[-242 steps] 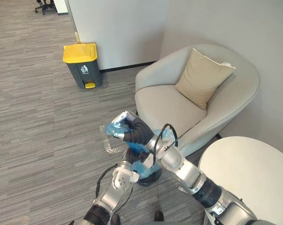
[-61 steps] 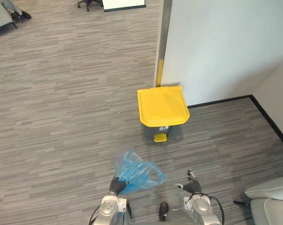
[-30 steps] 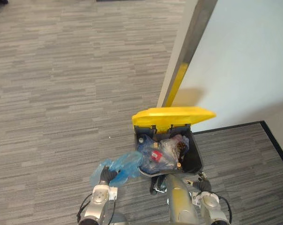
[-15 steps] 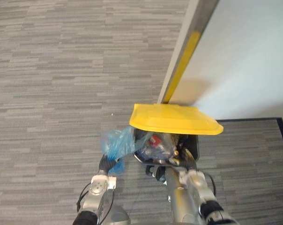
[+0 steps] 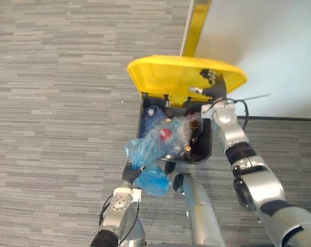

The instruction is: Gather rubbish on tea table into small bin, then transfer packed bag to large trash can.

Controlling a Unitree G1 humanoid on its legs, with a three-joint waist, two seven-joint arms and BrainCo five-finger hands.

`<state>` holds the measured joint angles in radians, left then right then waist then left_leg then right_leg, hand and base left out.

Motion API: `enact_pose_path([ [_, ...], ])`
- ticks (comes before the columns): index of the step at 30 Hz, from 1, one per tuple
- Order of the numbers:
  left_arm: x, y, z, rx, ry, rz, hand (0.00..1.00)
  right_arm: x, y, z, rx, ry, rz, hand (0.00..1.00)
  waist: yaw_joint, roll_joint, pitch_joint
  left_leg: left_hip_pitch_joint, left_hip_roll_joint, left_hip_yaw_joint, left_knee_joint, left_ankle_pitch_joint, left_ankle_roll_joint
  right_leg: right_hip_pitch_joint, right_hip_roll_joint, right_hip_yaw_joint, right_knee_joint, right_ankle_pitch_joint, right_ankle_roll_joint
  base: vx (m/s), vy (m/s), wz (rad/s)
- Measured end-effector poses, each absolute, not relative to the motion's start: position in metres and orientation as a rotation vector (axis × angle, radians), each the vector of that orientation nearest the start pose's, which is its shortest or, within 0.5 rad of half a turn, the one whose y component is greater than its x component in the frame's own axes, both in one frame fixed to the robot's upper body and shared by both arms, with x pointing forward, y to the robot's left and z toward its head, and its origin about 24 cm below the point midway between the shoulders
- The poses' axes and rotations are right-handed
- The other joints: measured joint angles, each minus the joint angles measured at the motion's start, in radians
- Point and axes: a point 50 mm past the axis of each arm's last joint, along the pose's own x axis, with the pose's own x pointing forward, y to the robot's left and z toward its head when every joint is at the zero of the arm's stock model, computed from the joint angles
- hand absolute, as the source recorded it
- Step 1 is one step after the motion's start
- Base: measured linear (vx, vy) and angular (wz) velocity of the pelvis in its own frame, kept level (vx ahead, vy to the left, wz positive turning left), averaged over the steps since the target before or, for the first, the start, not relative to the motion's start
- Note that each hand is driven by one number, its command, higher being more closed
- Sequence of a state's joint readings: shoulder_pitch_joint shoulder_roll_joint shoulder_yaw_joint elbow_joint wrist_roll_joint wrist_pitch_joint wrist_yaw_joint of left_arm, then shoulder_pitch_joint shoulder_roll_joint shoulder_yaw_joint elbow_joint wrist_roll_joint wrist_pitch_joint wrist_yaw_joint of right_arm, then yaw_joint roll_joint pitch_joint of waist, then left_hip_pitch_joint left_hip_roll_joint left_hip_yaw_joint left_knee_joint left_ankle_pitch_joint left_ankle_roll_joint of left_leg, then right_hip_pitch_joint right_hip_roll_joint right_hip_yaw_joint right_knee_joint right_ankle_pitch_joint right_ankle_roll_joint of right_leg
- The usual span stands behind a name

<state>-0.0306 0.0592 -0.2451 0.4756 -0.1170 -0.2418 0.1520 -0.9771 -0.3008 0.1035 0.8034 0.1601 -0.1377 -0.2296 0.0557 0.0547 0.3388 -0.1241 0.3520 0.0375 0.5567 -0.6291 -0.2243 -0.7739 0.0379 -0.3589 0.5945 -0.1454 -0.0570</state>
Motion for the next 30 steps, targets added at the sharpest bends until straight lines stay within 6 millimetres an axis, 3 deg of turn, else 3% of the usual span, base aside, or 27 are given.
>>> enact_pose_path([
  [2,0.239,0.108,-0.03,-0.013,0.181,-0.088,1.0,0.406,-0.163,0.205,-0.193,-0.335,-0.128,0.0,-0.007,0.008,0.004,0.027,-0.005,0.012,-0.005,0.001,0.001,0.0,0.0,-0.016,0.013,-0.005,-0.008,0.01,-0.024,0.16],
  [3,0.242,0.105,-0.025,-0.017,0.156,-0.097,1.0,0.406,-0.162,0.207,-0.196,-0.343,-0.125,0.0,-0.006,-0.002,0.012,0.046,-0.009,0.014,-0.024,-0.002,-0.01,0.002,0.0,-0.013,0.018,-0.006,-0.01,-0.02,-0.015,0.1],
  [8,0.239,0.107,-0.023,-0.007,0.142,-0.107,1.0,0.407,-0.157,0.217,-0.2,-0.365,-0.113,0.0,0.0,-0.002,0.017,0.056,0.0,0.031,-0.036,-0.003,-0.007,0.004,-0.001,-0.022,0.022,-0.001,-0.003,-0.05,-0.02,0.0],
  [12,0.243,0.101,-0.011,-0.03,0.093,-0.131,1.0,0.409,-0.153,0.228,-0.2,-0.384,-0.103,0.0,-0.005,-0.002,0.018,0.054,0.005,0.003,-0.04,-0.009,-0.013,0.004,0.006,-0.055,0.014,-0.016,-0.025,0.0,-0.067,0.09],
  [17,0.253,0.082,0.024,-0.094,-0.058,-0.199,1.0,0.409,-0.147,0.228,-0.225,-0.379,-0.073,0.0,-0.013,-0.007,0.026,0.075,-0.013,0.01,0.003,-0.048,-0.015,0.004,0.011,-0.081,0.018,-0.021,-0.034,-0.06,-0.021,0.03],
  [19,0.254,0.08,0.035,-0.124,-0.103,-0.208,1.0,0.409,-0.143,0.234,-0.229,-0.393,-0.064,0.0,0.003,0.015,0.045,0.083,0.006,0.015,-0.019,-0.059,0.007,-0.01,-0.01,-0.1,0.09,-0.053,0.06,-0.03,-0.04,0.3],
  [20,0.252,0.076,0.044,-0.164,-0.133,-0.216,1.0,0.409,-0.153,0.237,-0.246,-0.4,-0.09,0.0,-0.048,-0.017,0.054,0.086,-0.024,-0.004,-0.031,-0.051,-0.008,-0.062,-0.068,0.201,0.327,-0.123,-0.042,0.11,-0.122,0.81],
  [21,0.25,0.077,0.049,-0.178,-0.154,-0.206,1.0,0.41,-0.148,0.243,-0.252,-0.415,-0.076,0.0,-0.036,-0.008,0.055,0.092,-0.024,-0.018,-0.013,-0.051,-0.03,-0.057,-0.082,0.173,0.313,-0.123,0.001,0.16,-0.143,0.66],
  [23,0.249,0.075,0.064,-0.205,-0.212,-0.225,1.0,0.409,-0.132,0.252,-0.263,-0.447,-0.029,0.0,-0.009,0.029,0.051,0.094,-0.014,-0.03,0.0,-0.041,-0.023,-0.048,-0.059,0.1,0.248,-0.089,0.016,0.13,0.01,-0.68],
  [24,0.251,0.071,0.074,-0.207,-0.252,-0.251,1.0,0.41,-0.132,0.251,-0.266,-0.444,-0.026,0.0,-0.014,0.029,0.052,0.096,-0.018,-0.015,-0.002,-0.036,-0.016,-0.044,-0.054,0.08,0.239,-0.055,-0.064,0.11,0.065,-0.46],
  [25,0.253,0.064,0.088,-0.221,-0.305,-0.281,1.0,0.41,-0.133,0.249,-0.268,-0.436,-0.029,0.0,-0.016,0.026,0.053,0.116,-0.014,-0.016,-0.025,-0.035,-0.021,-0.039,-0.054,0.074,0.247,-0.046,-0.1,0.09,0.04,0.02],
  [26,0.256,0.059,0.109,-0.237,-0.387,-0.31,1.0,0.41,-0.132,0.244,-0.269,-0.421,-0.026,0.0,-0.018,0.029,0.054,0.137,-0.015,-0.018,-0.041,-0.033,-0.024,-0.022,-0.055,0.071,0.245,-0.042,-0.11,0.06,0.037,0.05],
  [28,0.255,0.056,0.128,-0.26,-0.465,-0.334,1.0,0.411,-0.134,0.231,-0.272,-0.383,-0.03,0.0,-0.02,0.029,0.054,0.164,-0.017,-0.017,-0.059,-0.03,-0.027,0.007,-0.056,0.071,0.234,-0.041,-0.108,-0.01,0.058,0.08],
  [30,0.247,0.059,0.159,-0.311,-0.628,-0.349,1.0,0.41,-0.137,0.21,-0.272,-0.325,-0.031,0.0,-0.02,0.03,0.045,0.181,-0.023,-0.017,-0.066,-0.025,-0.031,0.041,-0.058,0.078,0.207,-0.028,-0.087,-0.09,0.086,0.11],
])
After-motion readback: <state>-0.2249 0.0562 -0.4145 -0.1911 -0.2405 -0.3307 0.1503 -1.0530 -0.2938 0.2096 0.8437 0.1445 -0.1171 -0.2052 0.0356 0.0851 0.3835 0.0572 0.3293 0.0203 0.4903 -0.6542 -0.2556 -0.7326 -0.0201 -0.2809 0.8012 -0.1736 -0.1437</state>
